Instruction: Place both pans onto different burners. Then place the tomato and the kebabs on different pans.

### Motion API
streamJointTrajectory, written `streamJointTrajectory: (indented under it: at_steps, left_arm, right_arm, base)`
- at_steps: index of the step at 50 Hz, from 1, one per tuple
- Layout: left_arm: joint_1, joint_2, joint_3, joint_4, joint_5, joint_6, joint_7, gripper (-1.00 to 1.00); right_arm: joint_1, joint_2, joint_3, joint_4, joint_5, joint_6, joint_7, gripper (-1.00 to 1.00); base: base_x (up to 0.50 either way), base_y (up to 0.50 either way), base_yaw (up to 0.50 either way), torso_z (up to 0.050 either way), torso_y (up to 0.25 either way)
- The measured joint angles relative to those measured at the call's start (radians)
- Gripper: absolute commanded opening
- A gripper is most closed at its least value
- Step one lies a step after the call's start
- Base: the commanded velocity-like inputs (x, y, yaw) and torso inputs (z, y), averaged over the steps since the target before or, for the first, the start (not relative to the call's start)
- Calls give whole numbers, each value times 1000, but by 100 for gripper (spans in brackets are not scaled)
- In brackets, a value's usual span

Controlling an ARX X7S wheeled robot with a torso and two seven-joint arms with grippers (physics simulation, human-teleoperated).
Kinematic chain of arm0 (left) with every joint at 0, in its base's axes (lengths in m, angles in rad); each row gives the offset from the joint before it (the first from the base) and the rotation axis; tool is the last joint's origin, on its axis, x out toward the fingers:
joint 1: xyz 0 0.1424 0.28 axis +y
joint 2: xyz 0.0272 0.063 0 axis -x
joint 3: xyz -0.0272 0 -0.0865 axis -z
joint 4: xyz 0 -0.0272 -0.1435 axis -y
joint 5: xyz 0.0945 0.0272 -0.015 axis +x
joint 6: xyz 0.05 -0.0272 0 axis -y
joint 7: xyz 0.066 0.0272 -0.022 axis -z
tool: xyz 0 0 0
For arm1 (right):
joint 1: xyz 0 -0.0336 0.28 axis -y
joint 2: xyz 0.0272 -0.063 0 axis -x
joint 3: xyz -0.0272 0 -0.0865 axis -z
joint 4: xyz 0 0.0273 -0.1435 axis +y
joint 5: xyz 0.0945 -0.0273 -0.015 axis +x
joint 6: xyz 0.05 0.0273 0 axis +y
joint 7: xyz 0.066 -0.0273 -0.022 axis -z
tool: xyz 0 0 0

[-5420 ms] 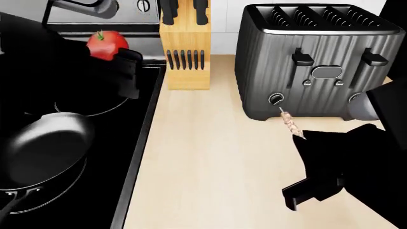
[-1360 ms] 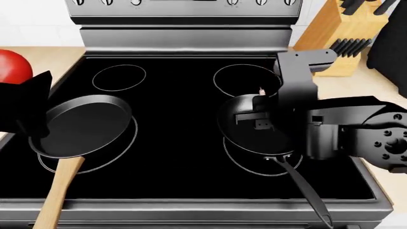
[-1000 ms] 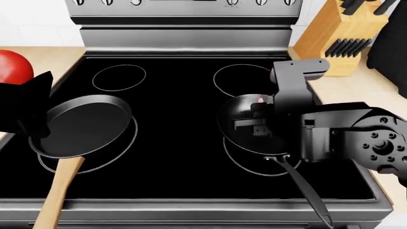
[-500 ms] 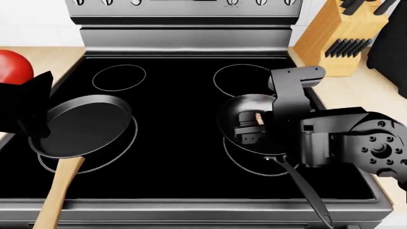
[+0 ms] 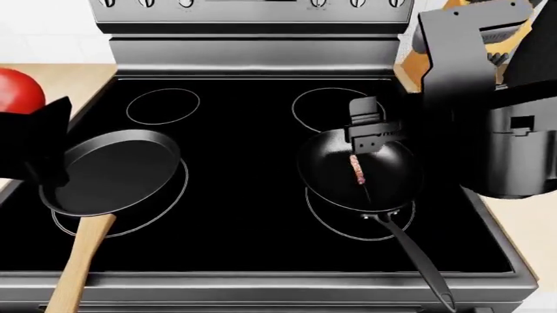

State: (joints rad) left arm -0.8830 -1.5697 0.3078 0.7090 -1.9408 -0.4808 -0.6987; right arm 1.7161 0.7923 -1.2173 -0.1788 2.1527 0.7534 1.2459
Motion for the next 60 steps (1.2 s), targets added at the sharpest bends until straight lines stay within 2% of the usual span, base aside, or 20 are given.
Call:
streamJointTrajectory:
  at_steps: [15, 23, 37, 50, 60]
  left_arm:
    - [75, 17, 59, -15, 78, 82, 21, -100]
    - [13, 151, 102, -93, 137, -5, 4, -100]
    - [-202, 380, 202, -274, 205, -210, -64, -100]
    - [-372, 526, 272, -437, 272, -336, -92, -100]
    - [-430, 611, 320, -546, 355, -366, -77, -100]
  right_arm:
    - [75, 66, 21, -85, 86, 26, 81, 100]
    - [68, 77, 19, -94, 83, 27, 73, 100]
    - [44, 72, 6, -82, 56, 32, 43, 100]
    - [14, 52, -12, -56, 22, 35, 7, 100]
    - [-1, 46, -23, -39, 7, 39, -10, 100]
  base:
    - [0, 0, 0, 0, 0]
    - [0, 0, 0, 0, 0]
    - [0, 0, 0, 0, 0]
    - [0, 0, 0, 0, 1]
    - [0, 0, 0, 0, 0]
